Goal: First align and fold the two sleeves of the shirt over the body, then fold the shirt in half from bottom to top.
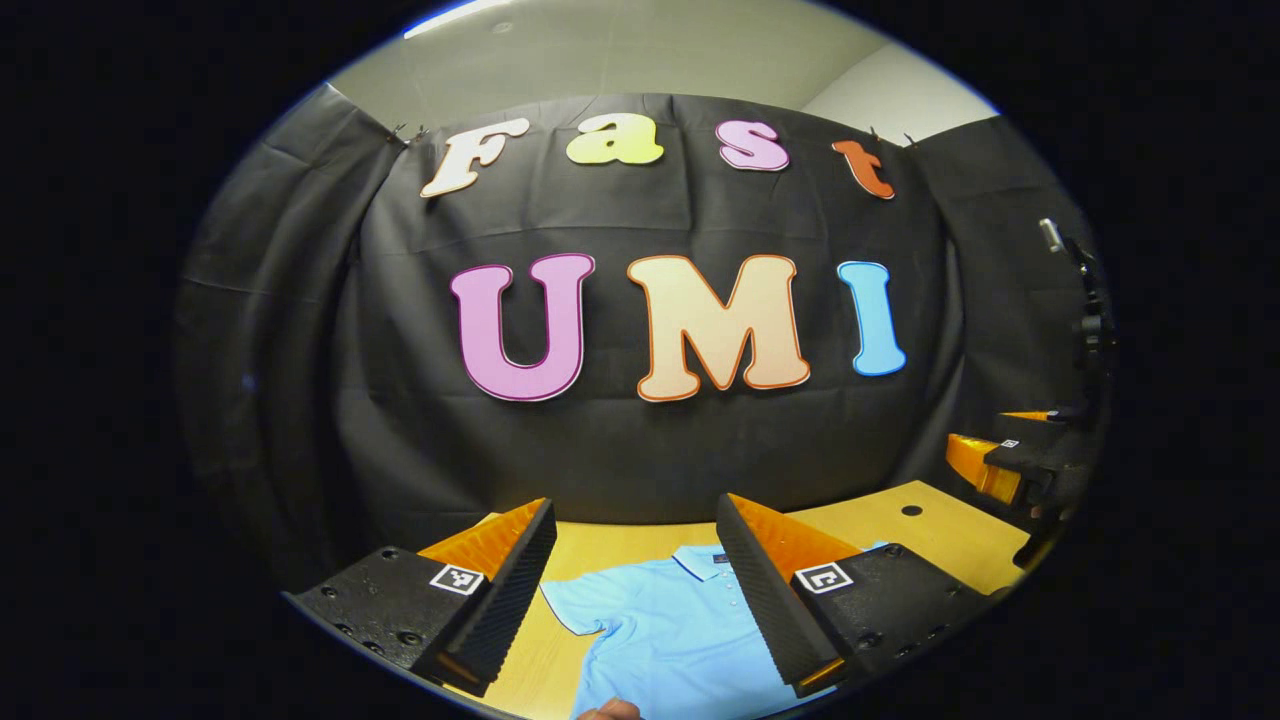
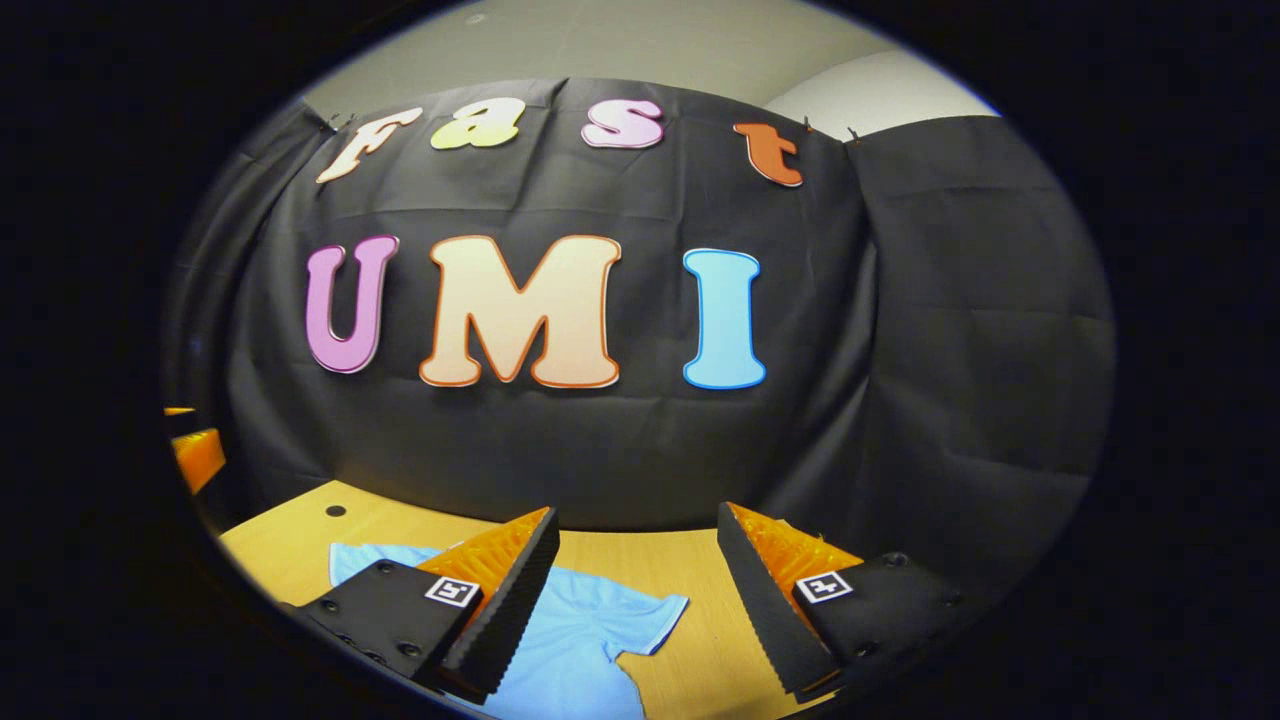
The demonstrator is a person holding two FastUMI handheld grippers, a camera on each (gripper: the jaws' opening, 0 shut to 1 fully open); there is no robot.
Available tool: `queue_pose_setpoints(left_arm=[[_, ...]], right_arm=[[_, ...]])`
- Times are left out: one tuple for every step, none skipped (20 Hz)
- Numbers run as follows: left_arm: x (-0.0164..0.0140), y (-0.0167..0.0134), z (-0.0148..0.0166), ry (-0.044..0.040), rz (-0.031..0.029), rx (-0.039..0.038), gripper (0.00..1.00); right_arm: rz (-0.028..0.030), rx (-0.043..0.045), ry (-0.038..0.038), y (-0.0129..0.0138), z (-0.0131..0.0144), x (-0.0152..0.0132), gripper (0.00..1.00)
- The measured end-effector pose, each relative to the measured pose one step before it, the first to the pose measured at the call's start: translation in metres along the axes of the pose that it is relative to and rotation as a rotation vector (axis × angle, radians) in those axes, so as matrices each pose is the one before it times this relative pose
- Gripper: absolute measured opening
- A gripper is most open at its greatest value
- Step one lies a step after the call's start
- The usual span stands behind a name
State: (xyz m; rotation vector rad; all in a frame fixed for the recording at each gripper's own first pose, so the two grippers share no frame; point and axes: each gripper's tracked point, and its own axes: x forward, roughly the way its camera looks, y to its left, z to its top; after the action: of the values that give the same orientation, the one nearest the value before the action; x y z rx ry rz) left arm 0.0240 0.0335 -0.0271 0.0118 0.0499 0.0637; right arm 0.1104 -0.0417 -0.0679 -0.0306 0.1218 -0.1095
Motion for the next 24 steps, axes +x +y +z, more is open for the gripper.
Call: queue_pose_setpoints(left_arm=[[0.00201,0.00306,-0.00156,0.00384,0.00447,-0.00025,0.96],[0.00229,0.00272,-0.00216,0.00527,0.00298,-0.00044,0.96],[0.00241,0.00261,-0.00231,0.00561,0.00085,0.00013,0.96],[0.00206,0.00238,-0.00232,0.00446,0.00168,0.00068,0.96],[0.00261,0.00361,-0.00079,0.00358,0.00272,0.00055,0.96],[0.00324,0.00252,-0.00262,0.00486,0.00061,0.00103,0.96],[0.00218,0.00203,-0.00138,0.00501,0.00295,0.00256,0.96],[0.0035,0.00324,-0.00205,0.00351,0.00315,0.00141,0.96],[0.00228,0.00193,-0.00091,0.00045,0.00025,0.00058,0.96],[0.00319,0.00175,-0.00114,0.00189,0.0011,0.00344,0.96],[0.00326,0.00227,-0.00217,0.00332,0.00056,0.00395,0.96],[0.00384,0.00217,-0.0013,0.00601,0.00163,0.00301,0.96],[0.00329,0.00187,-0.00281,0.00504,0.00263,0.00133,0.96],[0.00323,0.00234,-0.00255,0.00592,0.00363,0.00089,0.96],[0.00302,0.00157,-0.00191,0.00551,0.00249,0.00061,0.96],[0.00244,0.00088,-0.00163,0.00483,-0.00028,0.00047,0.96],[0.00163,0.00102,-0.00226,0.00446,0.00041,0.00141,0.96],[0.00263,0.00123,-0.00113,0.00348,0.00063,0.00174,0.96],[0.00295,0.00166,-0.00149,0.00383,0.00077,0.00198,0.96],[0.00199,0.00106,-0.00151,0.00733,0.00146,0.0031,0.96],[0.00136,0.00129,-0.00252,0.00495,0.00158,0.00118,0.96],[0.00083,0.00175,-0.00013,0.00087,0.00362,-0.0005,0.96],[0.00089,0.00111,-0.00098,0.00111,0.00202,-0.00122,0.96],[0.00048,0.00114,0.00013,-0.00009,0.00093,-0.00032,0.96]], right_arm=[[-0.01005,-0.00424,0.01635,-0.00246,-0.00712,0.012,0.99],[-0.01057,-0.00634,0.02051,-0.00319,-0.0091,0.01232,0.99],[-0.01311,-0.0026,0.01686,-0.00253,-0.00705,0.01065,0.99],[-0.01406,-0.00565,0.0146,-0.00229,-0.00913,0.01103,0.99],[-0.00908,-0.0046,0.01476,-0.00103,-0.00758,0.01073,0.99],[-0.00721,-0.00218,0.0226,-0.00026,-0.01041,0.011,0.99],[-0.00581,-0.00763,0.02173,0.00099,-0.01002,0.01046,0.99],[-0.00406,-0.00621,0.03028,0.00074,-0.01292,0.01122,0.99],[0.00106,-0.00306,0.0372,0.00203,-0.01396,0.01052,0.99],[-0.00272,-0.0048,0.03834,0.00124,-0.01614,0.01008,0.99],[-0.00147,-0.00261,0.03664,0.00107,-0.01401,0.0114,1.0],[-0.00271,-0.00419,0.03244,0.00106,-0.01335,0.0101,0.99],[-0.00322,-0.00858,0.02644,0.0014,-0.01252,0.01009,0.99],[-0.0059,-0.00799,0.02732,0.00095,-0.00988,0.01015,0.99],[-0.00208,-0.00576,0.02356,0.0017,-0.00994,0.00929,0.99],[-0.00662,-0.00792,0.02471,0.00036,-0.01265,0.00875,0.99],[-0.009,-0.00989,0.02157,0.00033,-0.00939,0.00972,1.0],[-0.00544,-0.00668,0.02596,0.00002,-0.01027,0.01034,1.0],[-0.00144,0.00153,0.02564,0.00108,-0.00944,0.00692,0.99],[-0.00318,0.00568,0.0296,0.00176,-0.0111,0.00716,1.0],[-0.00484,0.00367,0.02625,-0.00034,-0.00713,0.00573,0.99],[-0.00766,0.00581,0.02009,-0.00151,-0.00586,0.0041,0.99],[-0.00435,0.00614,0.02058,-0.0011,-0.00595,0.00465,1.0],[-0.00153,0.00868,0.02249,-0.00034,-0.00765,0.00562,0.99]])
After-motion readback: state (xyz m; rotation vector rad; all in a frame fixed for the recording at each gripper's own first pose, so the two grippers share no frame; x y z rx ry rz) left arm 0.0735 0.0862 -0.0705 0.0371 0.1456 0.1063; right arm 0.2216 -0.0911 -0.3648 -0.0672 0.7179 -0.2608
